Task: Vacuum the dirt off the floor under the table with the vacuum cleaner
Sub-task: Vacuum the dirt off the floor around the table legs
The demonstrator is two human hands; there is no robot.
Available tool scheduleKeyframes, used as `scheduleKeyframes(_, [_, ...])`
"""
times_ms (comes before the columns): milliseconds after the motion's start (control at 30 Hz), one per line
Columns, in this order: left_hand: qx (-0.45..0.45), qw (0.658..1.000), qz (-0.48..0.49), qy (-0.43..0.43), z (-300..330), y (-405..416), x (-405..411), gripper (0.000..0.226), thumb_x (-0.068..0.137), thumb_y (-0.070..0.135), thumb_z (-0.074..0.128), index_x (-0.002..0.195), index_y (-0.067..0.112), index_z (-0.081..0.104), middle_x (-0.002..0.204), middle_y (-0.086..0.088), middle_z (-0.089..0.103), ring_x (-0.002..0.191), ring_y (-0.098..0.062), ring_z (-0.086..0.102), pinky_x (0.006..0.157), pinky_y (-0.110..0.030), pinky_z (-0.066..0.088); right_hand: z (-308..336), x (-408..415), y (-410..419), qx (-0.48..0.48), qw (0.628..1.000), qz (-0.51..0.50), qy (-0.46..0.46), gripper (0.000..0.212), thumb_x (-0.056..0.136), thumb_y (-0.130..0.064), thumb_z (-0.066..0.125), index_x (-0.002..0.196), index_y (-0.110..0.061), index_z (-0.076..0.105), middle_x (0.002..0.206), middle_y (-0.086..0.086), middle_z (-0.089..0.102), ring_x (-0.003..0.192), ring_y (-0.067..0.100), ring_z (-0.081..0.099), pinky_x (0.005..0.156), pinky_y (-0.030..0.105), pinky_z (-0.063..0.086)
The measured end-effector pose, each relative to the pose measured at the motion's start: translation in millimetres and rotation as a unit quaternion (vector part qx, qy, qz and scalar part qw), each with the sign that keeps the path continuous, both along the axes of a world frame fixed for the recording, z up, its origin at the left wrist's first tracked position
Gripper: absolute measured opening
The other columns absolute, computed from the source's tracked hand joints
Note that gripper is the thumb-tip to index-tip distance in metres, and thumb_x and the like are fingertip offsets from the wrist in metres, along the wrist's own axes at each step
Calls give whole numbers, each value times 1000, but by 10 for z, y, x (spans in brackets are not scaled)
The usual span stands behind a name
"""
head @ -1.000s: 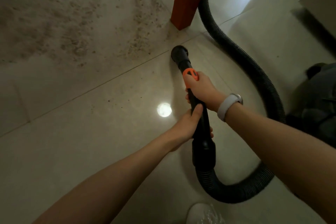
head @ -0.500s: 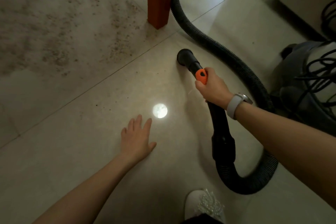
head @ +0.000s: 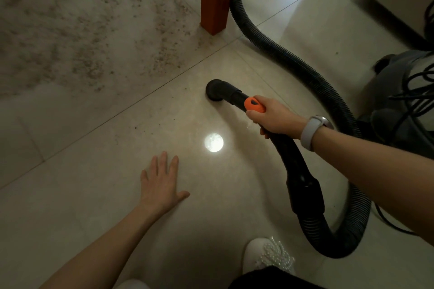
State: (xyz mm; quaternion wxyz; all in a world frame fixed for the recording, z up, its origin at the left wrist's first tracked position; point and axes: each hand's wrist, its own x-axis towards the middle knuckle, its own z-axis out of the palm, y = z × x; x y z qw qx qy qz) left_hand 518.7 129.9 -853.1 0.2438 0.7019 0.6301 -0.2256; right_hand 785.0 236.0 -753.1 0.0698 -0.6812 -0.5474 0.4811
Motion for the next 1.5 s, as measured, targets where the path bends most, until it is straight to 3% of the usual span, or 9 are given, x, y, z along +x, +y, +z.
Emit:
scheduleKeyframes(400, [1, 997, 71, -11, 3, -128, -364, 102, 84, 59, 56, 151, 19, -10, 157, -9, -19, 145, -32, -11, 116, -50, 11, -75, -566, 369, 17, 999, 38, 4, 25, 93, -23, 50, 117, -15, 48, 81, 4, 56, 58, 15, 58, 51, 22, 52])
scheduleKeyframes(500, [4, 995, 95, -4, -8, -186, -461, 104, 83, 61, 56, 151, 18, -10, 158, -9, -17, 146, -32, -10, 116, -49, 12, -40, -617, 344, -18, 999, 47, 20, 26, 93, -23, 51, 118, -16, 49, 81, 5, 57, 59, 15, 58, 53, 24, 52])
scheduleKeyframes(700, [10, 994, 106, -6, -63, -248, -525, 105, 82, 63, 56, 151, 18, -9, 158, -8, -17, 146, -32, -10, 116, -50, 11, 66, -566, -92, -64, 983, 173, 16, 27, 94, -18, 51, 119, -11, 50, 75, 5, 55, 51, 15, 55, 47, 23, 52])
scheduleKeyframes(933, [7, 994, 106, -11, -54, -235, -531, 105, 81, 60, 59, 151, 18, -8, 158, -8, -17, 146, -32, -10, 116, -50, 12, 18, -617, 31, 18, 995, 94, -5, 25, 93, -22, 52, 116, -14, 50, 76, 2, 55, 50, 15, 57, 43, 20, 49])
scheduleKeyframes(1067, [6, 995, 101, -22, -55, -263, -594, 104, 83, 57, 59, 151, 17, -9, 158, -7, -19, 146, -30, -12, 117, -49, 9, 31, -706, -113, -46, 980, 190, 25, 22, 93, -20, 53, 114, -14, 51, 76, 4, 55, 52, 14, 56, 48, 22, 51])
scheduleKeyframes(1267, [14, 994, 102, -19, -75, -264, -589, 106, 81, 59, 60, 151, 17, -7, 158, -6, -17, 146, -30, -11, 116, -48, 11, 66, -653, -134, 3, 988, 156, 20, 24, 93, -21, 53, 116, -15, 52, 75, 5, 56, 48, 12, 56, 45, 21, 51])
scheduleKeyframes(1500, [20, 994, 107, -20, -64, -270, -582, 106, 80, 58, 62, 151, 18, -7, 158, -6, -17, 146, -30, -12, 117, -48, 9, 98, -776, -515, 3, 967, 255, 15, 17, 91, -20, 55, 107, -16, 51, 71, 1, 55, 47, 13, 55, 46, 22, 50])
